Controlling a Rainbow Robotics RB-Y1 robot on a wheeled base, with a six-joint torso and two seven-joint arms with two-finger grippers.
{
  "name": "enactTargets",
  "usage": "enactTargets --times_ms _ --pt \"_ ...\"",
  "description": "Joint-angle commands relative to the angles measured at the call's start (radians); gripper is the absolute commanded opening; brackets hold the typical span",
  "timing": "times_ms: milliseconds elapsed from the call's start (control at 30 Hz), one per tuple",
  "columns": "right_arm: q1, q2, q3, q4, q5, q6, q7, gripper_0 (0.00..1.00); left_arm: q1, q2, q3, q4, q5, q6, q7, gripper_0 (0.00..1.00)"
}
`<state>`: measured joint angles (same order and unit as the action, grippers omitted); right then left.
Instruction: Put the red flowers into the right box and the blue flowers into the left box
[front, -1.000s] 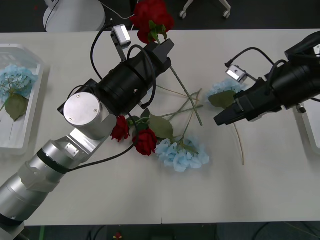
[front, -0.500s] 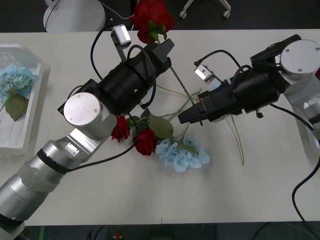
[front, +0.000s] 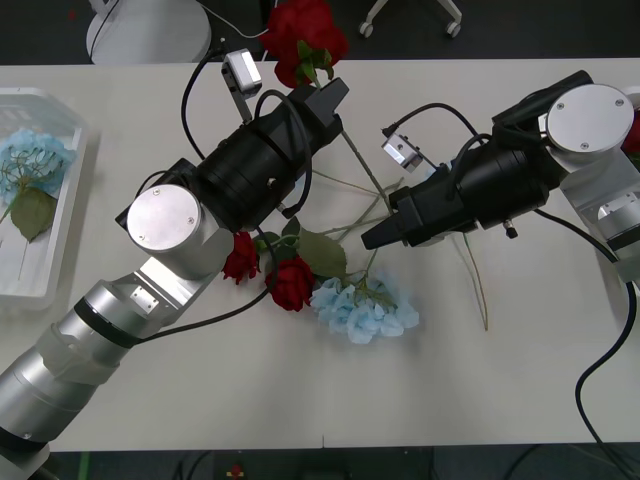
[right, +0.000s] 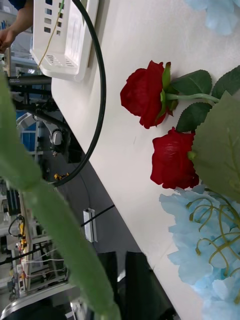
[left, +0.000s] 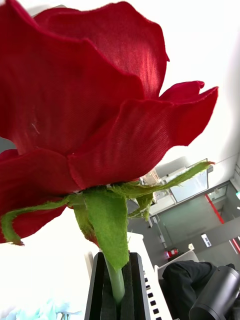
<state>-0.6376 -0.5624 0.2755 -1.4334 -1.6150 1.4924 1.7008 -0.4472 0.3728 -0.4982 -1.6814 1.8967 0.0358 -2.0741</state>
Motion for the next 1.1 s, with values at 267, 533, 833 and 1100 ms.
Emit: enactTargets --times_ms 267,533,833,1100 --pt "-0.044 -0.005 -0.027 -0.036 0.0 0.006 -0.044 0.0 -0.039 -0.022 -0.01 -0.038 0.005 -0.011 -0.017 1.0" --pt "-0.05 -0.031 -0.041 -0.036 -0.003 0.005 -0.049 0.0 -0.036 0.04 -0.005 -0.052 0.024 -0.01 -0.015 1.0" --pt "-0.057 -0.212 -0.075 0.018 0.033 -0.104 -0.069 0.0 0.015 0.193 0.153 -0.06 0.163 0.226 -0.009 1.0" --pt "-0.071 -0.403 -0.091 0.185 0.317 -0.248 -0.035 0.0 0.056 0.228 0.385 0.085 0.177 0.635 0.002 1.0"
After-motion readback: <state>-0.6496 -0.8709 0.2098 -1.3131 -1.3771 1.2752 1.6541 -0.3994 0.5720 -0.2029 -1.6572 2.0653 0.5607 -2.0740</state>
